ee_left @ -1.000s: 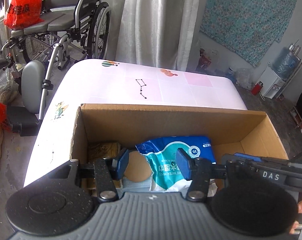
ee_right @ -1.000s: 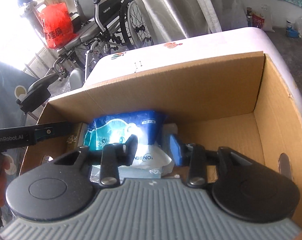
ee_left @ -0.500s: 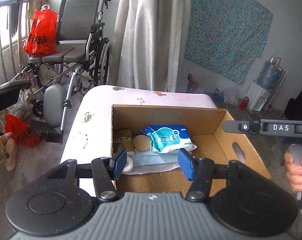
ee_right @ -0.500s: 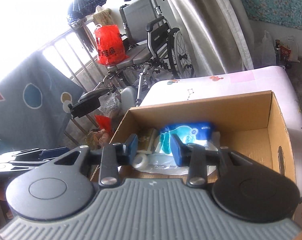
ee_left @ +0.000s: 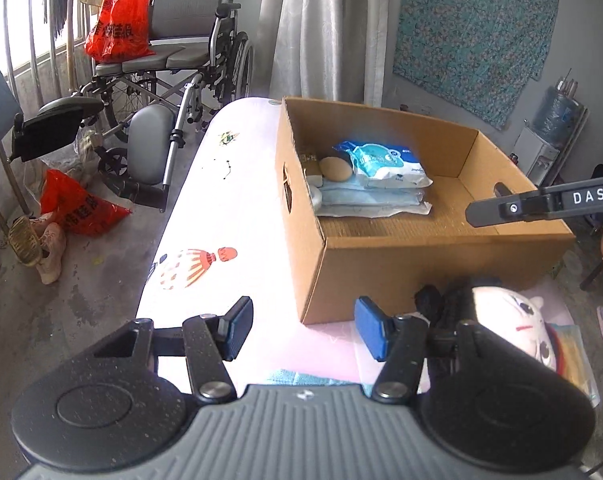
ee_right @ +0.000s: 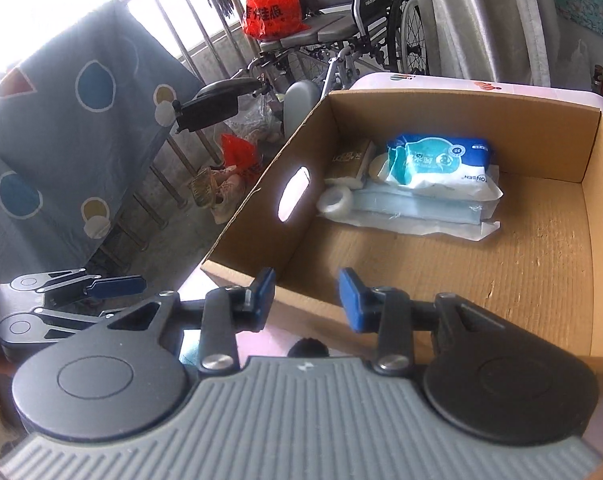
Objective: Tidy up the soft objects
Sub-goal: 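Withdraw the right gripper and move it to the light blue towel, then grasp the light blue towel edge with the right gripper and lift it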
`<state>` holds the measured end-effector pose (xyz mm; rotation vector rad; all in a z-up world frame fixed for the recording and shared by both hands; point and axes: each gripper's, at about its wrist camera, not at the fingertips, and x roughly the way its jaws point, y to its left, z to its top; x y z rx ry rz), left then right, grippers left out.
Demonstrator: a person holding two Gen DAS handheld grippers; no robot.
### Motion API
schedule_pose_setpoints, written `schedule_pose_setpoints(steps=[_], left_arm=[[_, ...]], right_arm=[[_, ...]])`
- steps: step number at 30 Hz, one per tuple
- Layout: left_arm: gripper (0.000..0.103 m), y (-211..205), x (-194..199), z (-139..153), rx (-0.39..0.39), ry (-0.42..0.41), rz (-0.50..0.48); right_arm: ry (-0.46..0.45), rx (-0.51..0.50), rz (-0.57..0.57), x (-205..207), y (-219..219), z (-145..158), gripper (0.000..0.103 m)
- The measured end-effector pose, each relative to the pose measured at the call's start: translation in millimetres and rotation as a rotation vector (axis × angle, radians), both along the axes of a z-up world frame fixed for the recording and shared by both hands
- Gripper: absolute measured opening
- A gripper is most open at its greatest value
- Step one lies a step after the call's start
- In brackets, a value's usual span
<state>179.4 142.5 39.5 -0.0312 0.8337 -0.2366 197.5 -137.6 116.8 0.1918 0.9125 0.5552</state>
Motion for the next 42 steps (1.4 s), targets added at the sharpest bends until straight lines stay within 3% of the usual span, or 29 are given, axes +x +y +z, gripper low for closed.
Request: schedule_pose_setpoints(steps=[7, 14, 17, 20, 22, 24, 29, 33, 36, 42], left_arm=[[0.058, 21, -6, -60, -0.005, 0.117, -0.014], [0.053, 42, 4, -98, -0.118, 0.196, 0.012], [0.031, 49, 6, -101, -0.215, 0.21, 0.022], [0.028, 54, 7, -107, -0.299, 0.236, 0.036], [0.026, 55, 6, -108, -0.307, 0.232, 0.034], [0.018, 56, 6, -109, -0.304, 0.231, 0.035], [0.017, 61, 8, -111, -0.317, 0.241, 0.022], [0.008, 65, 9, -113, -0.347, 0.252, 0.049], [0.007, 67, 8, -115, -0.362, 0.261, 0.07], [0.006, 79, -14, -113, -0.367, 0.194, 0.117]], right_arm=[[0.077, 0.003, 0.134, -22, 40, -18, 0.035], [0.128, -0.004, 0.195, -31, 67, -31, 0.035], [0.146, -0.008, 0.197, -32, 71, -38, 0.035], [0.167, -0.014, 0.189, -32, 75, -45, 0.035], [0.179, -0.024, 0.182, -32, 78, -48, 0.035], [0.184, -0.022, 0.183, -31, 80, -50, 0.035], [0.183, -0.028, 0.192, -33, 87, -51, 0.035], [0.186, -0.025, 0.191, -34, 91, -52, 0.035], [0.185, -0.031, 0.19, -34, 93, -53, 0.035], [0.212, 0.007, 0.161, -28, 93, -55, 0.035]])
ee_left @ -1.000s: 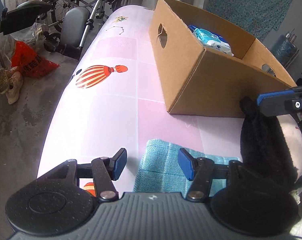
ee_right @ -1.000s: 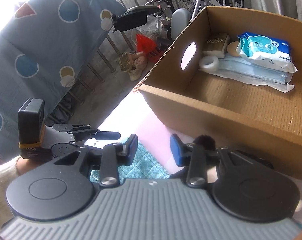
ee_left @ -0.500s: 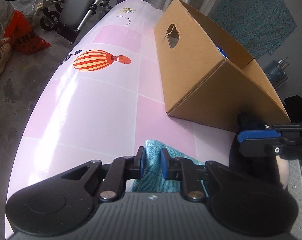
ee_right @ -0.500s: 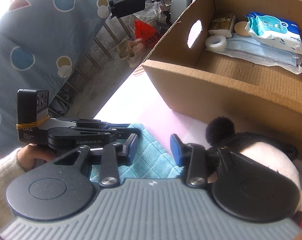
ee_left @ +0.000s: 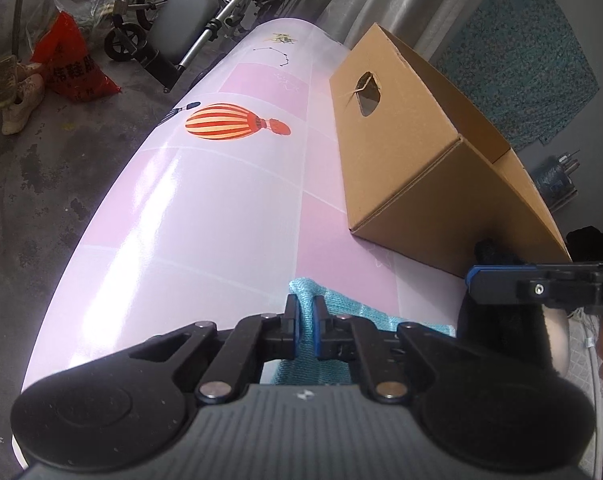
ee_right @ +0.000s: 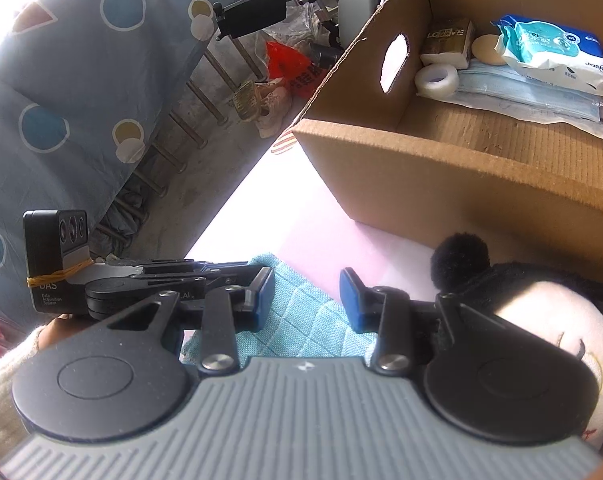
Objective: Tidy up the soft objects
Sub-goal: 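Grasp the light blue towel edge with the right gripper and lift it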
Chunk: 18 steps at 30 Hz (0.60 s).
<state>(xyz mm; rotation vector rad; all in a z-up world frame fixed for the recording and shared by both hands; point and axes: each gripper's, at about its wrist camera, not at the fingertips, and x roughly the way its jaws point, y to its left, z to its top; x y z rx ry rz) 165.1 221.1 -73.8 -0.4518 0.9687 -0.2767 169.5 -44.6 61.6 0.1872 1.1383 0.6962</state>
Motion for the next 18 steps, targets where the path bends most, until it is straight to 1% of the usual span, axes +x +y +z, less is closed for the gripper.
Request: schedule_pose_setpoints(steps=[3, 5, 6, 8, 11, 13, 14, 15, 18], left_arm=[[0.006, 20, -17, 3, -0.013, -0.019, 0.09], [0.006, 35, -28, 3, -0.038, -0.012, 0.155], [0.006, 40, -32, 3, -0.052, -0.007, 0.178], [0.006, 49, -42, 5, -0.052, -0.013, 0.212], [0.008, 56, -50, 7, -0.031, -0.026, 0.228], [0.009, 60, -52, 6, -0.054, -0.023, 0.227], [0.012, 62, -54, 6, -0.071, -0.026, 0.233], [0.014, 64, -55, 6, -0.087, -0.029, 0.237], [0.019, 64, -55, 6, -0.091, -0.041, 0.236]], right_arm=[[0.009, 0.006, 0.006, -1, 7, -2, 0.035], [0.01, 0.007, 0.022, -3, 15, -3, 0.035], [0.008, 0.006, 0.033, -4, 19, -3, 0.035], [0.03, 0.009, 0.045, -5, 28, -8, 0.035], [0.084, 0.002, 0.023, -3, 36, -17, 0.035], [0.104, -0.018, 0.002, -3, 41, -24, 0.038], [0.112, -0.03, -0.005, -3, 43, -26, 0.041], [0.122, -0.039, -0.005, -2, 45, -30, 0.041], [0.141, -0.067, -0.032, 0, 48, -38, 0.045]])
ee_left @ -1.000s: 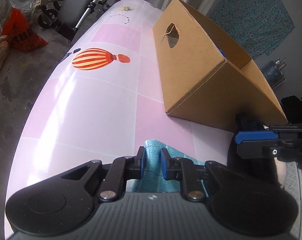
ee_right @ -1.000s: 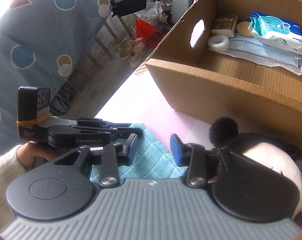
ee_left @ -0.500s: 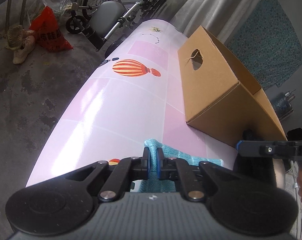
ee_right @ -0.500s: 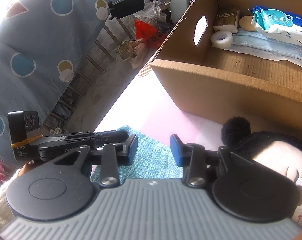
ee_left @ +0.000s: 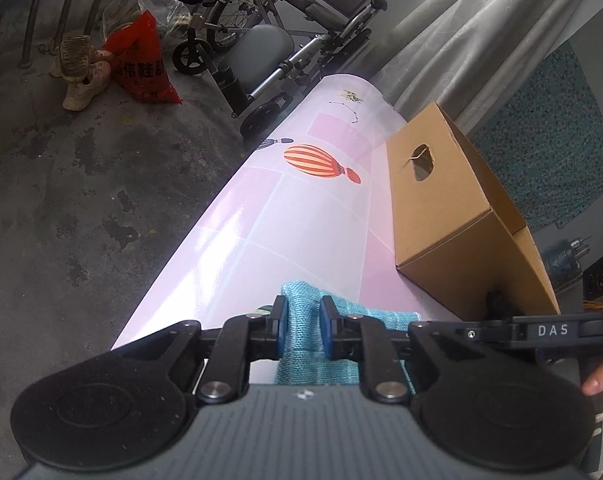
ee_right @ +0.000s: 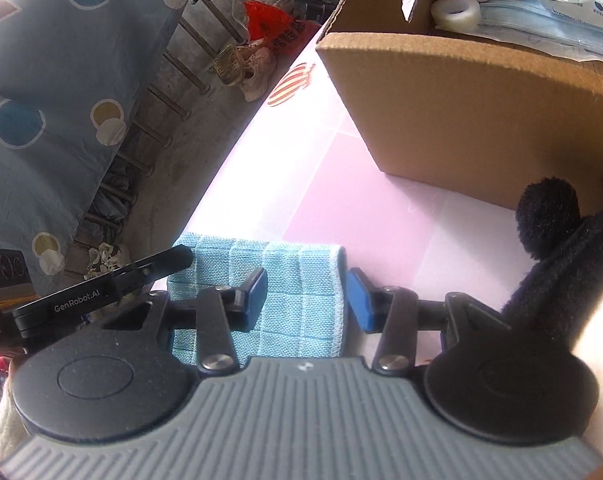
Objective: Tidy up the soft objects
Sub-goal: 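Grasp the light blue towel edge with the right gripper and lift it, then lower the towel into the box beside the tape roll, open right gripper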
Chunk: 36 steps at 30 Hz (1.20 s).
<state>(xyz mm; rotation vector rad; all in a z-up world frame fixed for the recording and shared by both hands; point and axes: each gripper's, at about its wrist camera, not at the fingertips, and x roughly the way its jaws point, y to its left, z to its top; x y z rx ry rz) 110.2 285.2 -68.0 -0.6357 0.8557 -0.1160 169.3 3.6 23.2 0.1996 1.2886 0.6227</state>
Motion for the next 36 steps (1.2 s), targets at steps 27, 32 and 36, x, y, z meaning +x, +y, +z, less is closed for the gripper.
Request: schedule_pose_setpoints(steps=[27, 32, 36], left_arm=[[0.006, -30, -21, 83, 0.007, -0.166, -0.094], [0.006, -67, 4, 154, 0.007, -0.316, -0.19], [0.006, -118, 62, 189, 0.074, -0.366, -0.295]], right_arm=[[-0.226, 0.316, -0.043, -44, -47, 67, 0.008], [-0.32, 0.448, -0.087, -28, -111, 132, 0.008], [-0.388, 0.432, -0.178, 9, -165, 156, 0.008]])
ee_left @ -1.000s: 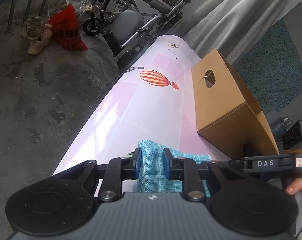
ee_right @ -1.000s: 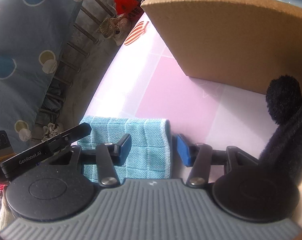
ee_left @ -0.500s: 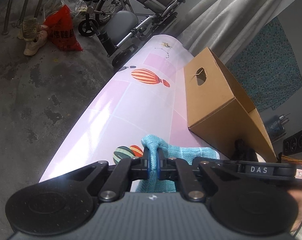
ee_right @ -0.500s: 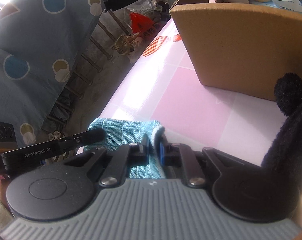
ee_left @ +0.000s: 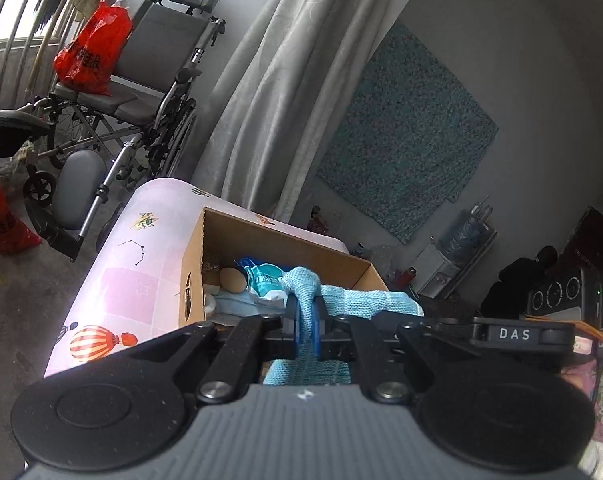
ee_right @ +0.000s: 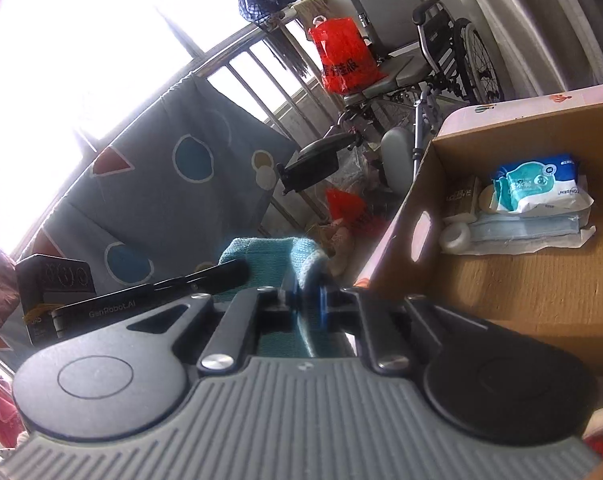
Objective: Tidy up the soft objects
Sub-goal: 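Lower the towel into the box beside the tape roll, open right gripper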
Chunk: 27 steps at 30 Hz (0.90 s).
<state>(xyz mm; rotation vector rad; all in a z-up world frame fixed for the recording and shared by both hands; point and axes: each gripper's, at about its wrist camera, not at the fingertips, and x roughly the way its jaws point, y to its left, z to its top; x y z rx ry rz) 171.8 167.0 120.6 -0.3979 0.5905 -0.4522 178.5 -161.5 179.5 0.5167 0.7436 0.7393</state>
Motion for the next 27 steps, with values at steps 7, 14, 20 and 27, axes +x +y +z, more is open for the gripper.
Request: schedule_pose_setpoints(steps=[7, 14, 20, 27], left_arm=[[0.007, -78, 132, -18, 0.288, 0.062, -0.069], [0.007, -123, 213, -97, 0.608, 0.286, -0.094], [0.007, -149, 219, -134, 0.939, 0.31, -0.191], [0.02, -176, 231, -169, 1.202, 0.41, -0.305]], right_arm=[[0.187, -0.086, -0.109, 110, -57, -53, 0.008], [0.449, -0.17, -0.1, 171, -33, -151, 0.008], [0.584, -0.249, -0.019, 197, -1, -191, 0.009], [0.558, -0.404, -0.014, 218, 18, -206, 0.019]])
